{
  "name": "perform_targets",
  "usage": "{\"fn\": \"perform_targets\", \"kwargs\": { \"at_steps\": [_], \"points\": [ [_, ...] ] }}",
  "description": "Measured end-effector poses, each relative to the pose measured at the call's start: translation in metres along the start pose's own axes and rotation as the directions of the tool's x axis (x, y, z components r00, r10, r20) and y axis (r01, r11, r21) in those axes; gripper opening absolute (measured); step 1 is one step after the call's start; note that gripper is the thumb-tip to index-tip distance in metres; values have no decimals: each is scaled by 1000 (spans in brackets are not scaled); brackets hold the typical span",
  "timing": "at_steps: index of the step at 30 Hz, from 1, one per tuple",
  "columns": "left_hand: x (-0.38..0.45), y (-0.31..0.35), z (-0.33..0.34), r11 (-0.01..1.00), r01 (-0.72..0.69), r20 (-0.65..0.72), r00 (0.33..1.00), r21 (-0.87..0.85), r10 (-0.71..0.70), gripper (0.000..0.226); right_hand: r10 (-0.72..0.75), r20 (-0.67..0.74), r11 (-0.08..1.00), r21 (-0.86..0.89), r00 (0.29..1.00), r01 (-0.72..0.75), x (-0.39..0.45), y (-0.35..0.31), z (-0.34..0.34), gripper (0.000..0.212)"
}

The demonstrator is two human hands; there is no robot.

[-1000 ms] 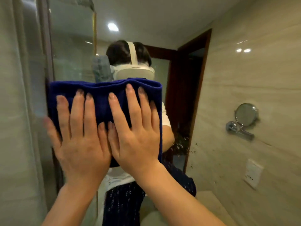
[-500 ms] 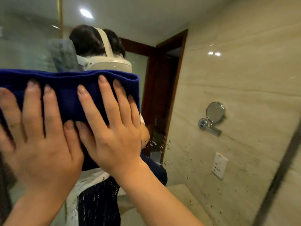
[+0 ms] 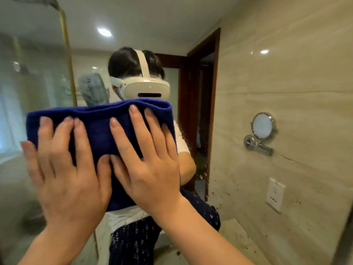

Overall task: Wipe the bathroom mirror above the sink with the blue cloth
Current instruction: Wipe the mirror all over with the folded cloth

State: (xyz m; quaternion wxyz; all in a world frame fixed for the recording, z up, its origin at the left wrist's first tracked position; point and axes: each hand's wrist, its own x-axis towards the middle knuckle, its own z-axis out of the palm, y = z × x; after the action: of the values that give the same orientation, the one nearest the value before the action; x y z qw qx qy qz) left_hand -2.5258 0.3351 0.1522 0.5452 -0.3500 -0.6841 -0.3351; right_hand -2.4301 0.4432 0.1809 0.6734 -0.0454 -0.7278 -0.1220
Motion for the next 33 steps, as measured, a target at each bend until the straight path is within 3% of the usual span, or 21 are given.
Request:
{"fn": "perform_targets", "kwargs": {
  "at_steps": [2,4,11,21,33],
  "points": [
    [0,10,18,997,35,141,989,75,-45,61,-7,1,1000,-5,1000,7,-2,16,-8,43],
    [3,26,31,992,22,188,981,127,-45,62,-17,1,1000,-2,1000,17,-2,32,-16,43],
    [24,145,36,996,-80,5,997,46,80,67,8,12,998,-57,1000,-7,-12,121,-60,47],
    [40,282,78,980,-190,-9,982,67,191,64,91,-26,992,-82,996,-93,-27,247,-120,49],
    [52,392,119,949,-310,-54,948,55,312,59,117,-38,980,-158,992,-121,-38,356,-172,51]
  ]
}}
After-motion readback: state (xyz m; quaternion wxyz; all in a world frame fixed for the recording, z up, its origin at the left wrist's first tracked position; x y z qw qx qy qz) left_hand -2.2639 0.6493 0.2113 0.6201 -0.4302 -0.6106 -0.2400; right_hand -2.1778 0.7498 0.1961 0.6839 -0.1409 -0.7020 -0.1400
